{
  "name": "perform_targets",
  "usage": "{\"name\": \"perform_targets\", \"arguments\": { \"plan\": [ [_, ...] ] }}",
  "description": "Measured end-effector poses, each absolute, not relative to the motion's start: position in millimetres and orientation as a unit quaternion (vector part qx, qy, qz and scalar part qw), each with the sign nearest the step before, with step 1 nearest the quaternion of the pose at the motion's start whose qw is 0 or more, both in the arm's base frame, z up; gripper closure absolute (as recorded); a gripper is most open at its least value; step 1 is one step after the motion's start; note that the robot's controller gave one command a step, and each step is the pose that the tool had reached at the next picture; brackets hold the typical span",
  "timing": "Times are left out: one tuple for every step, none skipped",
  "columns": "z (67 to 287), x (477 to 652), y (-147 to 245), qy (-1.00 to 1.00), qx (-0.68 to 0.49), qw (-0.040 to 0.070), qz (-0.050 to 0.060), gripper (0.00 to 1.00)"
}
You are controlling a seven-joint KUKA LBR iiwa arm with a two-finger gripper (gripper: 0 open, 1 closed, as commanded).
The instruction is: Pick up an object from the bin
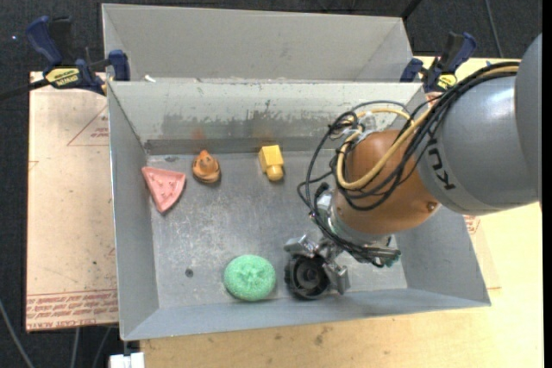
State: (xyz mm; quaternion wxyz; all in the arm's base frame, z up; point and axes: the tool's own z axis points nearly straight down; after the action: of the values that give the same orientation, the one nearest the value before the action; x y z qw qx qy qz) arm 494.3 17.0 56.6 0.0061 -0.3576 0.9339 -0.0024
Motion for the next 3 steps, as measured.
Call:
{"name": "perform_targets", "arguments": {
  "plan": [
    [62, 494.5, 18, 0.934, -0.358, 0.006, -0.002, 1.0],
    [74, 491.8, 18, 0.934, -0.358, 0.003, 0.0, 1.0],
    [86, 490.5, 18, 0.934, -0.358, -0.001, 0.001, 1.0]
  ]
}}
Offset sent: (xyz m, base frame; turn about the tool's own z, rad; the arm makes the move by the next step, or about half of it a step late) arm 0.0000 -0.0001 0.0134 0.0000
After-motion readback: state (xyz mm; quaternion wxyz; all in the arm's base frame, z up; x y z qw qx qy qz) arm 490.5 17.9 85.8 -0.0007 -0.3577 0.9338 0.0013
